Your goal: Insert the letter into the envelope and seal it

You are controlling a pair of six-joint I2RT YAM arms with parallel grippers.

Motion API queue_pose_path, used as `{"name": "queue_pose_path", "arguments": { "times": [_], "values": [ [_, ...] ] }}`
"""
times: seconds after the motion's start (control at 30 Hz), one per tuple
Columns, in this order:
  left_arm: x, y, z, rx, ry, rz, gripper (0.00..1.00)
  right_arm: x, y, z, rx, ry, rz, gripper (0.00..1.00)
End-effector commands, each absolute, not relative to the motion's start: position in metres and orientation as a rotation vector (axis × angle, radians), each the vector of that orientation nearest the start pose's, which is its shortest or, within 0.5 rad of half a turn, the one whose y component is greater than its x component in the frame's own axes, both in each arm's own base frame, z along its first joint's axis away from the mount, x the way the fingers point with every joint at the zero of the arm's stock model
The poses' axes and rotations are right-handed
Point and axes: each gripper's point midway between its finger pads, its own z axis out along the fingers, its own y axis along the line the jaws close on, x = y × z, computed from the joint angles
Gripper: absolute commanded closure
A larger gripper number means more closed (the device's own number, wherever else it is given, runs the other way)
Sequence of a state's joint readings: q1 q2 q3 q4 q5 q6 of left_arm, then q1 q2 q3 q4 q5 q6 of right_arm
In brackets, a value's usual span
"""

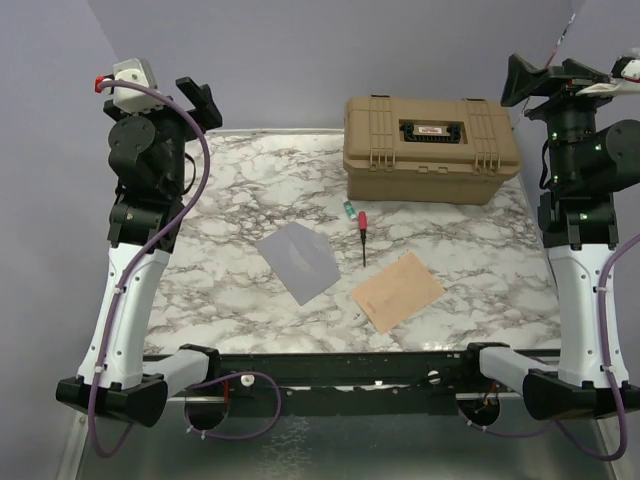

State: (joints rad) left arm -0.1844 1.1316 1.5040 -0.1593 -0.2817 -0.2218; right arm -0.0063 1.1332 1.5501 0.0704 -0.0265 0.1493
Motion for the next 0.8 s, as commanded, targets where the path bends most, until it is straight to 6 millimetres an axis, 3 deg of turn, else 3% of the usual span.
{"name": "queue_pose_path", "arguments": {
  "times": [0.0, 0.1, 0.27, 0.33, 0.47, 0.67, 0.77],
  "values": [
    [0.37, -0.042, 0.503, -0.198, 1.361, -0.206, 0.01, 0.364, 0.018, 0.553, 0.074, 1.191, 0.223, 0.0],
    [0.373, -0.072, 0.488, -0.065, 1.382, -0.328, 0.01, 0.375, 0.031, 0.521, 0.058, 1.298, 0.304, 0.0],
    [0.379, -0.127, 0.419, 0.096, 1.525, -0.593, 0.01, 0.383, 0.057, 0.467, 0.021, 1.467, 0.459, 0.0],
    [0.384, -0.135, 0.395, 0.067, 1.585, -0.66, 0.01, 0.382, 0.065, 0.446, 0.026, 1.523, 0.516, 0.0],
    [0.39, -0.132, 0.356, -0.044, 1.666, -0.683, 0.01, 0.374, 0.08, 0.41, 0.02, 1.615, 0.626, 0.0],
    [0.377, -0.155, 0.32, 0.126, 1.747, -0.769, 0.01, 0.363, 0.086, 0.35, 0.122, 1.826, 0.701, 0.08],
    [0.367, -0.173, 0.301, 0.196, 1.802, -0.873, 0.01, 0.348, 0.079, 0.307, 0.273, 1.974, 0.687, 0.11]
  ]
}}
